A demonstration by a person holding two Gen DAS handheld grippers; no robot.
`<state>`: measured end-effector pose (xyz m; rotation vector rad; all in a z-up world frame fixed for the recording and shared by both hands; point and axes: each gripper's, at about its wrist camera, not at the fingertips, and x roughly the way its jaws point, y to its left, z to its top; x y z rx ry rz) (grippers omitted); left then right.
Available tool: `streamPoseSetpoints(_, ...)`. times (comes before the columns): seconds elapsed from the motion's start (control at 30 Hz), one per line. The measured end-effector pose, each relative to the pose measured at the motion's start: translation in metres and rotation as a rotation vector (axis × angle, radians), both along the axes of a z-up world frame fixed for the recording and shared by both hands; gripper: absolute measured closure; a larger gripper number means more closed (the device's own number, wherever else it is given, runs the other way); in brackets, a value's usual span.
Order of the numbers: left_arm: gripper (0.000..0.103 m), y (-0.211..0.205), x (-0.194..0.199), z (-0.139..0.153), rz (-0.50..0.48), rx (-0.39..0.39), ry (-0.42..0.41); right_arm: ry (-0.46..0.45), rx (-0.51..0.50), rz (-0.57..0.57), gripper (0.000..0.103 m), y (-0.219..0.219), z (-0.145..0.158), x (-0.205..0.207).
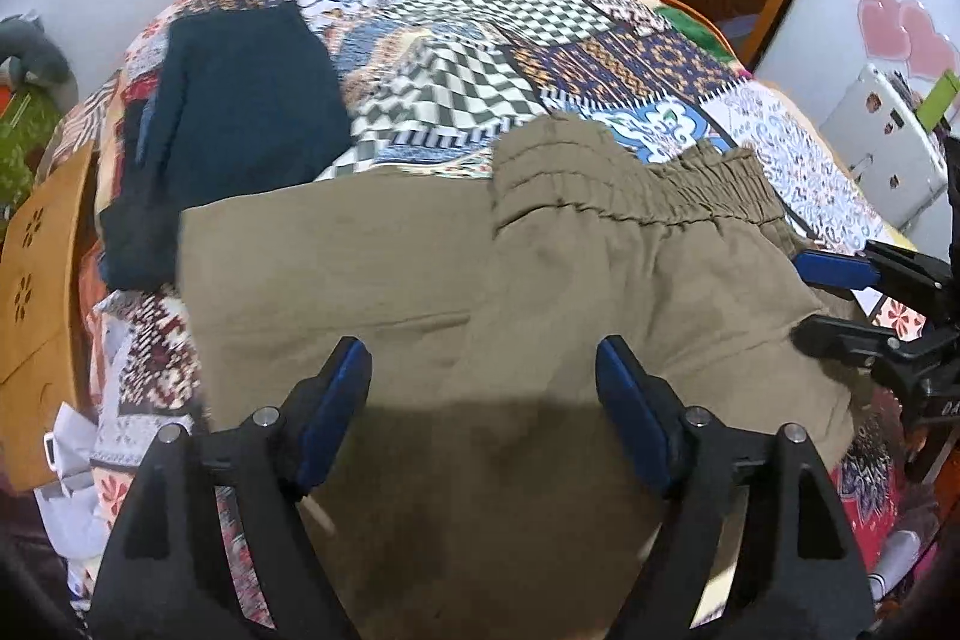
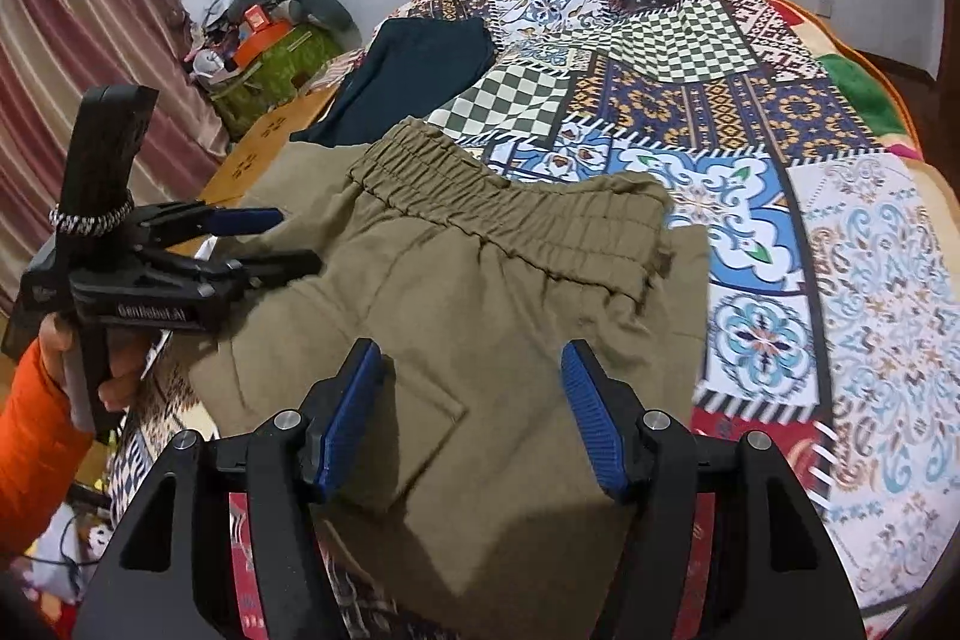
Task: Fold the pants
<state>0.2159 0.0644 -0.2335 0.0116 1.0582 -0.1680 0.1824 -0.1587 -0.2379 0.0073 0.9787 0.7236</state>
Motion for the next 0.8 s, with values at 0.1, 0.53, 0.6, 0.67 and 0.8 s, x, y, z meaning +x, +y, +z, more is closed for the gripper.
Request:
streamPoseSetpoints(0.1,0.025,0.021,-0.012,0.016,0.045,0.004,-0.057,-0.053,-0.029,-0.028,0.044,-0.01,0.012,-0.008)
streamPoseSetpoints(0.53,0.025,0.085,0.002,-0.018,0.206,-0.071,0.058,0.044,-0.049,-0.172,0.026,-0.038,-0.015,0.021)
streamPoseSetpoints(0.6,0.025,0.084,0.006,-0.025,0.198,-0.1,0.071,0.078,-0.018,-0.183,0.024,-0.041,-0.02,0.026)
streamPoseSetpoints(0.67,0.025,0.081,0.009,-0.026,0.184,-0.117,0.069,0.117,0.012,-0.188,0.023,-0.043,-0.026,0.034)
streamPoseSetpoints(0.8,0.034,0.069,0.017,-0.025,0.125,-0.111,0.053,0.155,0.038,-0.165,0.023,-0.043,-0.032,0.042)
